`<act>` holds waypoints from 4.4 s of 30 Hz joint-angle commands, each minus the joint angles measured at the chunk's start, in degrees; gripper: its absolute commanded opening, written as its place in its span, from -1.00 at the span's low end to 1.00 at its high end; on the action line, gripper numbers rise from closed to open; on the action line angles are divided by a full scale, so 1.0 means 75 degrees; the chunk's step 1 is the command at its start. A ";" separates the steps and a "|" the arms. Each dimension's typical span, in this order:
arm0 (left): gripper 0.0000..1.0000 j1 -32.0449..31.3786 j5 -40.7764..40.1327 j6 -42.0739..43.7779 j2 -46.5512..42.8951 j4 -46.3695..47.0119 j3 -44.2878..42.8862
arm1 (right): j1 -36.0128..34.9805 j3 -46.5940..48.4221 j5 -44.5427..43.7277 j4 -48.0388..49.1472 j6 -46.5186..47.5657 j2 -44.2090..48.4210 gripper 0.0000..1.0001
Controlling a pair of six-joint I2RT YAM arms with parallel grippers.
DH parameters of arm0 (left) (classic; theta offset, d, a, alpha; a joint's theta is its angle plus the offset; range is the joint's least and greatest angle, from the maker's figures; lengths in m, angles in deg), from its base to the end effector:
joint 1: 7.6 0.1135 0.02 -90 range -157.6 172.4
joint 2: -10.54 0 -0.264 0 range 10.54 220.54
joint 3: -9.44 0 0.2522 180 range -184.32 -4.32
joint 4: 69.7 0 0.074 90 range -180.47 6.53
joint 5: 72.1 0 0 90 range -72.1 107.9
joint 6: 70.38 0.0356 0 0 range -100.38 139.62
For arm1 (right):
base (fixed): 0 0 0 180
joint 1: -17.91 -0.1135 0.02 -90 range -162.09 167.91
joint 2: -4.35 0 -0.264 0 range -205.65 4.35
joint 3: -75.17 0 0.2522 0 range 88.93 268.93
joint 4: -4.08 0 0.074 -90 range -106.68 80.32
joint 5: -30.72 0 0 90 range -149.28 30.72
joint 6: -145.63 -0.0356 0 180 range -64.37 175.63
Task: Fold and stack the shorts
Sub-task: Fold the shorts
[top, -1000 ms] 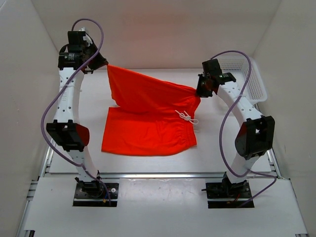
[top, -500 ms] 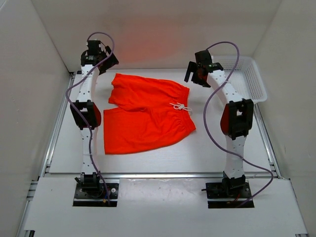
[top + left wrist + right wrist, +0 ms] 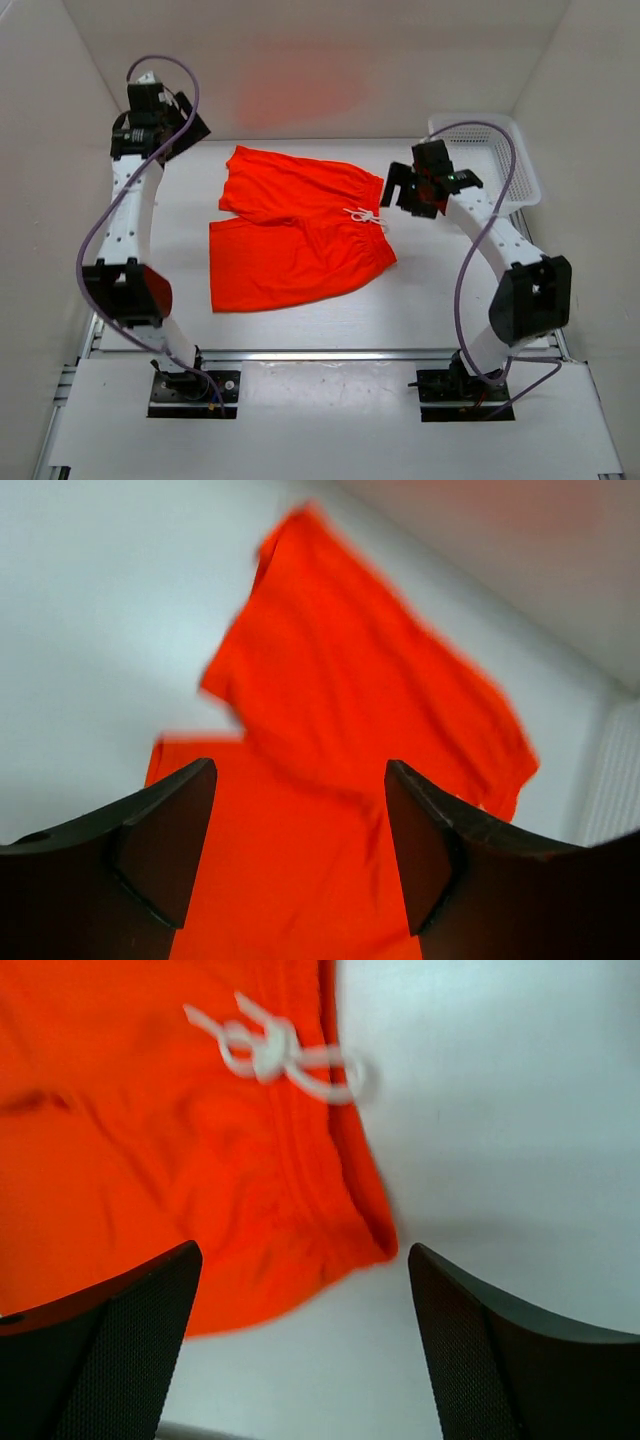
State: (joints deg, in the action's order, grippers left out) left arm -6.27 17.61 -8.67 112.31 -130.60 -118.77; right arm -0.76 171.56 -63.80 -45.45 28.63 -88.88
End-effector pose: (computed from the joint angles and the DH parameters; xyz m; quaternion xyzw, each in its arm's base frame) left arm 0.3899 0.0092 0.4222 -0.2273 0.8551 -0.1064 0.4536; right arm 0.3441 0.1133 0.3117 0.0820 0.9242 0.1104 0.3564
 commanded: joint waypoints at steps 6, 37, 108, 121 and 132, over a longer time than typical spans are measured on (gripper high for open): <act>0.63 -0.0001 0.0307 -0.1185 -0.2916 -0.0606 0.6150 | 0.0182 -0.3879 0.2452 0.1484 -0.1695 0.1520 0.59; 0.53 0.0106 0.1795 -0.2261 -0.3773 -0.0044 0.9799 | 0.0029 -0.6481 0.0637 0.1677 -0.3336 0.2714 -1.00; 1.00 -0.0633 0.1340 -0.0458 0.2005 -0.0289 0.0429 | 0.0674 -0.1629 -0.0327 -0.0306 -0.2060 0.0266 0.81; 1.00 -0.0704 0.1352 -0.0528 0.3304 -0.0489 0.1340 | 0.0674 -0.1478 0.0519 0.0116 -0.2305 -0.0214 0.98; -0.79 -0.0774 0.1422 -0.0762 0.4242 -0.0489 0.0577 | 0.0674 -0.1502 0.0674 0.1510 -0.4015 -0.1292 0.95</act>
State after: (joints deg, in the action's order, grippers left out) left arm -11.61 28.29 -14.07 143.52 -134.60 -112.83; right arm 4.29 158.60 -57.87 -38.76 3.76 -97.74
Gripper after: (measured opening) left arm 0.176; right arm 0.984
